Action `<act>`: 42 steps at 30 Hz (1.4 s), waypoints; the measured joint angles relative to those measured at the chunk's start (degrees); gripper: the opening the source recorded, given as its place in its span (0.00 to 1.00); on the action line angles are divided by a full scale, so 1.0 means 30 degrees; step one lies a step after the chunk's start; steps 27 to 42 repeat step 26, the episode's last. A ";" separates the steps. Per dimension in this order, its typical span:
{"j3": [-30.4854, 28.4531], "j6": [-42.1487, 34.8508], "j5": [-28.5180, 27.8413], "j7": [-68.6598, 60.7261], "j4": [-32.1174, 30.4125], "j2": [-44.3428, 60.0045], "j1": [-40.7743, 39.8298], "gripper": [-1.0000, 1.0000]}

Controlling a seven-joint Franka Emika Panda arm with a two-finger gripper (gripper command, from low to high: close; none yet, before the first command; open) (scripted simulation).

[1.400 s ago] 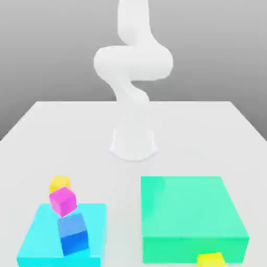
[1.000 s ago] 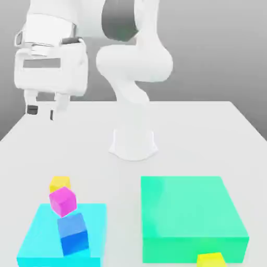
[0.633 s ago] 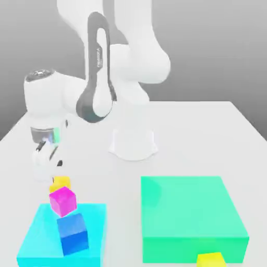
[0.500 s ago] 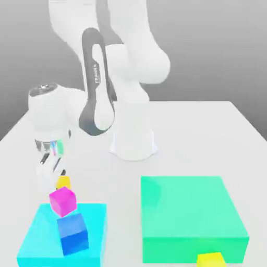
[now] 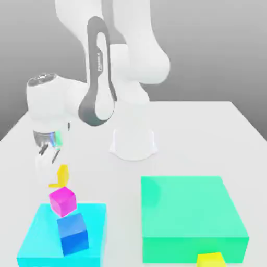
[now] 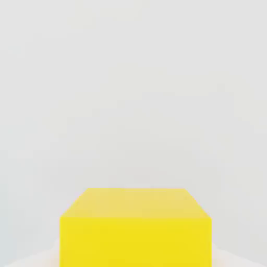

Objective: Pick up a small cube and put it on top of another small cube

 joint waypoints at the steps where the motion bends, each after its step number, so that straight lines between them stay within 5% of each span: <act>1: 0.0166 -0.0464 -0.0066 0.0205 0.0511 -0.0012 0.0114 0.00; 15: 0.3294 -0.8574 -0.0570 0.2005 1.0020 0.0505 0.3145 0.00; 20: 0.4517 -0.7599 -0.0677 0.3110 1.0120 0.2532 0.4418 0.00; 21: 0.4467 -0.6976 -0.0855 0.3260 1.0011 0.3083 0.4470 1.00; 42: 0.4468 -0.6975 -0.0854 0.3259 1.0011 0.3083 0.4469 1.00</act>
